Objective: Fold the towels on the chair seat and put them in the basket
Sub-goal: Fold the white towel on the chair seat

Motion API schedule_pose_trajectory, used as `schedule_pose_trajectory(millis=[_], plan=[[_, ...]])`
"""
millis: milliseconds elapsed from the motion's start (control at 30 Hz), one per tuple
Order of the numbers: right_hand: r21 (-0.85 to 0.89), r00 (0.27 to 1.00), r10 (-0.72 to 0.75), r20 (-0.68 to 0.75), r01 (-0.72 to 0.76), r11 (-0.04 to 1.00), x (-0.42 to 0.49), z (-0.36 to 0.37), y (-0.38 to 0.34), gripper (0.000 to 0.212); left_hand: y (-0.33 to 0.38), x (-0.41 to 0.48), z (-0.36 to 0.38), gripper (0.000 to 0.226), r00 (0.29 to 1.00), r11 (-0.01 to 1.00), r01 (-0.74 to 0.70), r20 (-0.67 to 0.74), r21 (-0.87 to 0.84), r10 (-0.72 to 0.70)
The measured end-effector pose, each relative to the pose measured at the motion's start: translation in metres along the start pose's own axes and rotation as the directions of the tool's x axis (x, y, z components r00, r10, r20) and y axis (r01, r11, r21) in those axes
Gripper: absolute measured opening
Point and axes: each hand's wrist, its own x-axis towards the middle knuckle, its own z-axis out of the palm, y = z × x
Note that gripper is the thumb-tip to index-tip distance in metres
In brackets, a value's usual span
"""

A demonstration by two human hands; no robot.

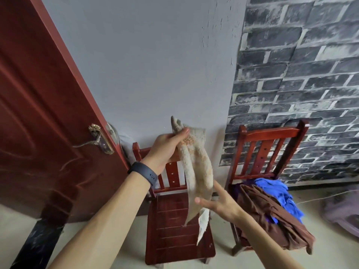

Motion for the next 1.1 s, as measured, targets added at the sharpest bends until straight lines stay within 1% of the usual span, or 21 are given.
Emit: schedule_pose_trajectory(millis=[67,133,200,233,267,300,333,367,400,467,533,567,633,667,733,800,867,900,967,1033,1100], plan=[[-0.081,0.995,-0.041,-0.088,0.034,0.996,0.014,0.009,-0.007,0.053,0.019,0.004,0.003,0.044,0.999,0.992,0.032,0.016,-0.118,-0.030],[-0.125,0.970,-0.069,-0.231,0.041,0.991,0.027,0.016,-0.022,0.034,0.032,0.013,0.001,0.037,1.000,0.980,-0.002,0.026,-0.200,0.007],[-0.135,0.946,-0.098,-0.308,0.058,0.989,0.036,0.018,-0.039,0.035,0.028,0.022,-0.002,0.038,0.999,0.979,-0.019,0.042,-0.201,0.028],[-0.108,0.941,-0.110,-0.321,0.079,0.991,0.039,0.017,-0.046,0.033,0.021,0.021,-0.003,0.048,0.999,0.988,-0.005,0.031,-0.151,0.010],[-0.058,0.936,-0.109,-0.333,0.095,0.994,0.041,0.015,-0.052,0.030,0.006,0.019,-0.003,0.058,1.000,0.999,0.007,-0.015,-0.045,-0.008],[-0.002,0.932,-0.094,-0.351,0.099,0.995,0.044,0.012,-0.057,0.026,-0.014,0.015,-0.004,0.066,0.998,0.996,0.014,-0.062,0.093,-0.009],[0.051,0.928,-0.066,-0.367,0.091,0.995,0.047,0.010,-0.060,0.023,-0.036,0.009,-0.005,0.067,0.997,0.972,-0.003,-0.074,0.234,0.021],[0.107,0.930,-0.029,-0.366,0.073,0.992,0.049,0.007,-0.063,0.021,-0.056,0.000,-0.003,0.059,0.997,0.943,-0.021,-0.064,0.331,0.045],[0.174,0.943,0.013,-0.332,0.048,0.984,0.050,0.005,-0.066,0.020,-0.073,-0.008,-0.002,0.057,0.997,0.929,-0.016,-0.063,0.370,0.042],[0.306,0.980,0.074,-0.183,-0.015,0.952,0.051,0.002,-0.068,0.023,-0.091,-0.022,0.001,0.052,0.992,0.916,-0.018,-0.106,0.400,0.065],[0.348,0.998,0.063,-0.004,-0.058,0.936,0.049,-0.003,-0.066,0.025,-0.097,-0.027,0.001,0.040,0.979,0.873,-0.065,-0.139,0.483,0.150],[0.359,0.997,0.048,0.060,-0.066,0.931,0.048,-0.005,-0.063,0.026,-0.097,-0.027,0.001,0.034,0.973,0.844,-0.071,-0.151,0.532,0.177],[0.388,0.987,0.036,0.156,-0.095,0.917,0.046,-0.005,-0.056,0.032,-0.100,-0.025,-0.002,0.027,0.966,0.783,-0.062,-0.160,0.619,0.203],[0.400,0.984,0.046,0.173,-0.113,0.909,0.046,-0.004,-0.050,0.034,-0.103,-0.025,-0.003,0.027,0.967,0.756,-0.061,-0.150,0.652,0.207],[0.388,0.986,0.112,0.124,-0.152,0.909,0.042,-0.002,-0.044,0.028,-0.109,-0.027,-0.003,0.029,0.970,0.728,-0.048,-0.142,0.684,0.197],[0.320,0.980,0.184,0.070,-0.197,0.927,0.035,0.001,-0.039,0.026,-0.113,-0.027,-0.002,0.028,0.966,0.705,-0.045,-0.148,0.707,0.211],[0.271,0.973,0.229,0.003,-0.221,0.937,0.028,0.002,-0.030,0.026,-0.115,-0.026,-0.003,0.025,0.952,0.690,-0.043,-0.179,0.722,0.247],[0.283,0.970,0.239,-0.037,-0.219,0.934,0.025,0.001,-0.026,0.026,-0.116,-0.026,-0.004,0.025,0.946,0.693,-0.031,-0.202,0.720,0.252],[0.330,0.965,0.245,-0.092,-0.202,0.922,0.019,-0.004,-0.021,0.025,-0.118,-0.023,-0.009,0.024,0.946,0.720,0.013,-0.241,0.694,0.215],[0.348,0.970,0.210,-0.119,-0.158,0.924,0.013,-0.009,-0.019,0.022,-0.121,-0.020,-0.013,0.024,0.960,0.785,0.069,-0.256,0.616,0.117],[0.347,0.975,0.154,-0.163,-0.090,0.934,0.010,-0.013,-0.019,0.020,-0.120,-0.018,-0.016,0.022,0.972,0.850,0.112,-0.235,0.515,0.014]])
